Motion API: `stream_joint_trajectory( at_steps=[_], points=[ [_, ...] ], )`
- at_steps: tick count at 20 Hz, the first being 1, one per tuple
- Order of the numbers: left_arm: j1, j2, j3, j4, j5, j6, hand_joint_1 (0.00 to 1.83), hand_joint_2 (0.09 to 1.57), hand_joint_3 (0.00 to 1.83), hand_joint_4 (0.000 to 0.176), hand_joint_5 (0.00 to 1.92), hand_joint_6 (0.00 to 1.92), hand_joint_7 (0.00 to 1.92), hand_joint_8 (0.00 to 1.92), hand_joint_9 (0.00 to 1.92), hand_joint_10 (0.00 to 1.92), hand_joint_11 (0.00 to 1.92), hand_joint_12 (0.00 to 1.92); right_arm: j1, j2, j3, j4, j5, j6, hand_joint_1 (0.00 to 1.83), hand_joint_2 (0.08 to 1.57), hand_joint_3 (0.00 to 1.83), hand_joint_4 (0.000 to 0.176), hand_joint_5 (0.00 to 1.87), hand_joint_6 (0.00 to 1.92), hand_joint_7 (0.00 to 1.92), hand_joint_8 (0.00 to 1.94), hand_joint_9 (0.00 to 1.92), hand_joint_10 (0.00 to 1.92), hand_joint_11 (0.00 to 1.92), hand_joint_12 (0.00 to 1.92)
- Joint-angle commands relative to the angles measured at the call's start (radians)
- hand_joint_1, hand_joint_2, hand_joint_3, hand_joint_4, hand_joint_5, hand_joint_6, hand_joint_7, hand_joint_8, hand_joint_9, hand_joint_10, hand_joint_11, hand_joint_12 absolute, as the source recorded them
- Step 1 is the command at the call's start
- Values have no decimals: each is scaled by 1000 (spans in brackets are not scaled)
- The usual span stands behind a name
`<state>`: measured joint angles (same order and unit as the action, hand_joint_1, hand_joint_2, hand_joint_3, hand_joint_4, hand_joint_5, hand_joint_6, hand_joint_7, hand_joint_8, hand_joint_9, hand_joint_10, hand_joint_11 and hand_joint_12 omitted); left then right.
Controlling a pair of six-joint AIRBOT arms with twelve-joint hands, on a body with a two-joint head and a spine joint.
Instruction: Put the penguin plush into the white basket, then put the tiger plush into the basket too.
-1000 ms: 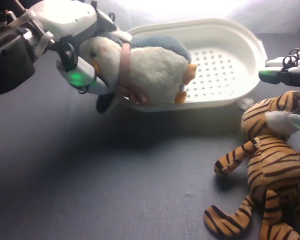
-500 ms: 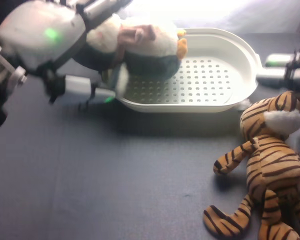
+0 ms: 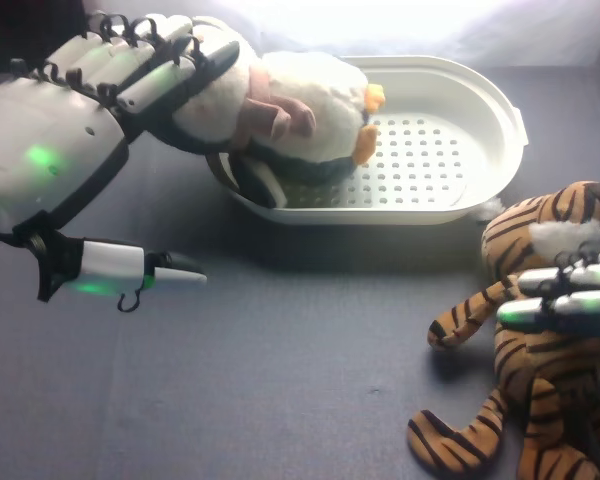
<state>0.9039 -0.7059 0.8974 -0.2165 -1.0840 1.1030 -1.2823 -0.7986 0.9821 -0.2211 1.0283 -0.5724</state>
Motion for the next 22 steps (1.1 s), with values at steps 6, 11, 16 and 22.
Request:
stream_joint_trajectory(
  at_steps=[6,11,16,22],
  points=[
    [-3,6,-1,27,-151,-22,933,736,3,167,0,0,0,0,0,0,0,238,132,-67,52,-51,-147,-62,1420,1194,5,71,483,13,349,10,566,22,551,301],
    [10,11,1,39,-173,-55,928,754,7,166,0,0,0,0,0,0,0,93,160,-97,76,-48,-194,-84,1291,1342,2,0,684,1379,402,1706,507,1827,485,1465],
    [30,17,-5,44,-191,-77,918,747,0,153,1,0,0,0,0,0,44,39,160,-17,17,17,99,-64,1654,1283,1,0,372,1870,377,1801,383,1842,603,1801],
    [32,18,-5,47,-194,-82,926,694,0,119,15,0,0,0,0,0,0,311,275,-31,48,159,309,-202,1298,1315,0,0,657,1654,551,1558,547,1591,448,1435]
  ],
)
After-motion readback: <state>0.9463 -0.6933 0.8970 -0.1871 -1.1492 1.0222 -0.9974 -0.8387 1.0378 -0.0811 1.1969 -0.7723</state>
